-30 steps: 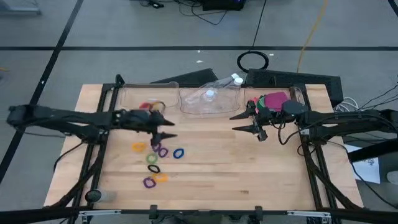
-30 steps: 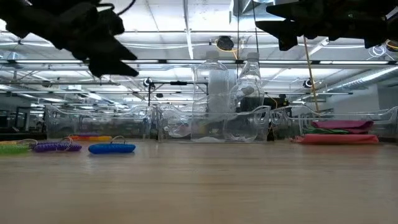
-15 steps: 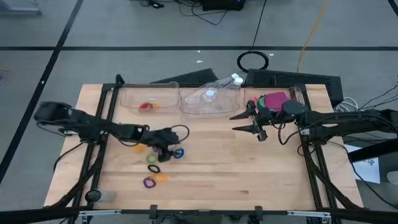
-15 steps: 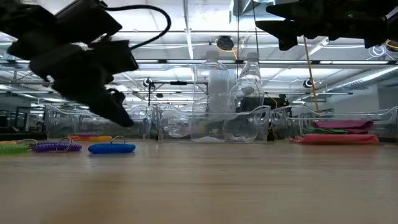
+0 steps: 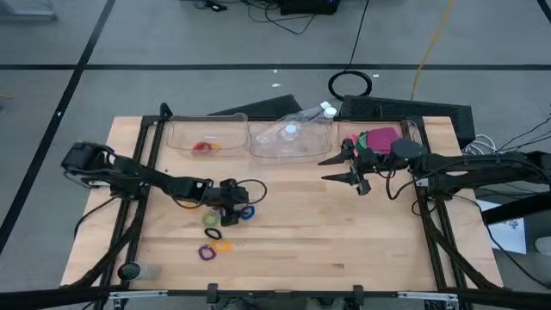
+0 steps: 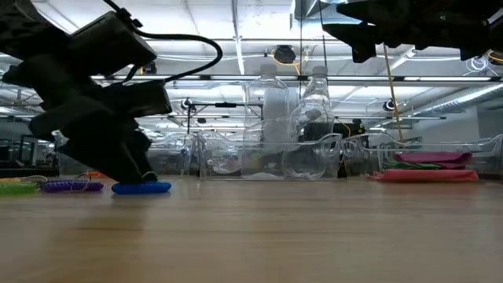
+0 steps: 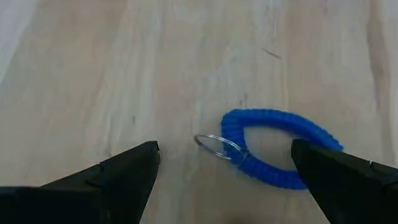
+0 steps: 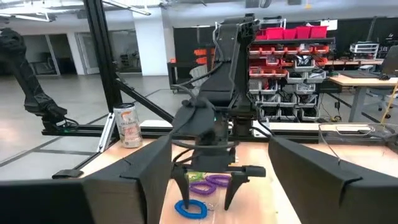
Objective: Pick & Place Sports Items
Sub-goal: Put the blue spring keychain into the left transparent bin
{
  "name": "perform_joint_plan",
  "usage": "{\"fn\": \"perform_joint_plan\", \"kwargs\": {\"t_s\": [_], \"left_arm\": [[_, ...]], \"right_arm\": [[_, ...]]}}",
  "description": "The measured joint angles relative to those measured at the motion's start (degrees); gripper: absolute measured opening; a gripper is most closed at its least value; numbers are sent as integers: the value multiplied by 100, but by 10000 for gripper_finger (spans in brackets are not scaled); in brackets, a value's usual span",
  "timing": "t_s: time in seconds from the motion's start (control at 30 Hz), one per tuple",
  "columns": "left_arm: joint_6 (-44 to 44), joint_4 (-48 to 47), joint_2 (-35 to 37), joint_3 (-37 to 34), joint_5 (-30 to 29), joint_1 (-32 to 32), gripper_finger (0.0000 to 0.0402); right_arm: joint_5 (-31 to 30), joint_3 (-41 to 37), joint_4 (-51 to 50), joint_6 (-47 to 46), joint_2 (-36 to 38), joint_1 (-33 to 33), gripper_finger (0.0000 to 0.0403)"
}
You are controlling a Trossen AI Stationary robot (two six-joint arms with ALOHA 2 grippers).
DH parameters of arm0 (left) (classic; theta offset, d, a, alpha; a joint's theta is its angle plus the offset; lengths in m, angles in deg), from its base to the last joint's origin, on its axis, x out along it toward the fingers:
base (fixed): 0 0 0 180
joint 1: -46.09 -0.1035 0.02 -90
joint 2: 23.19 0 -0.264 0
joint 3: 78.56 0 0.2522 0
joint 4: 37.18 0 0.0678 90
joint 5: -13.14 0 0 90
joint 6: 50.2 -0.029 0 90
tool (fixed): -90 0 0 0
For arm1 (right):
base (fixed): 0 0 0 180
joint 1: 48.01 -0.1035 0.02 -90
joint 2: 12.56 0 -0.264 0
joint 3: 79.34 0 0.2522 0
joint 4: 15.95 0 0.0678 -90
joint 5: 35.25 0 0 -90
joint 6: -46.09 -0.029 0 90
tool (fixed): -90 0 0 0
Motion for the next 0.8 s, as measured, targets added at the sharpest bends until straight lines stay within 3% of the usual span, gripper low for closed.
{"fn": "perform_joint_plan", "kwargs": {"t_s": [0.17,0.53,0.8], "left_arm": [[-127,-10,-35,7,-158,0,281],[-146,-29,-35,4,-172,0,107],[-313,-38,-35,2,-211,-5,18]], "right_arm": [[0,0,14,0,-1,0,196],[0,0,12,0,0,0,196],[0,0,12,-2,-2,0,196]]}}
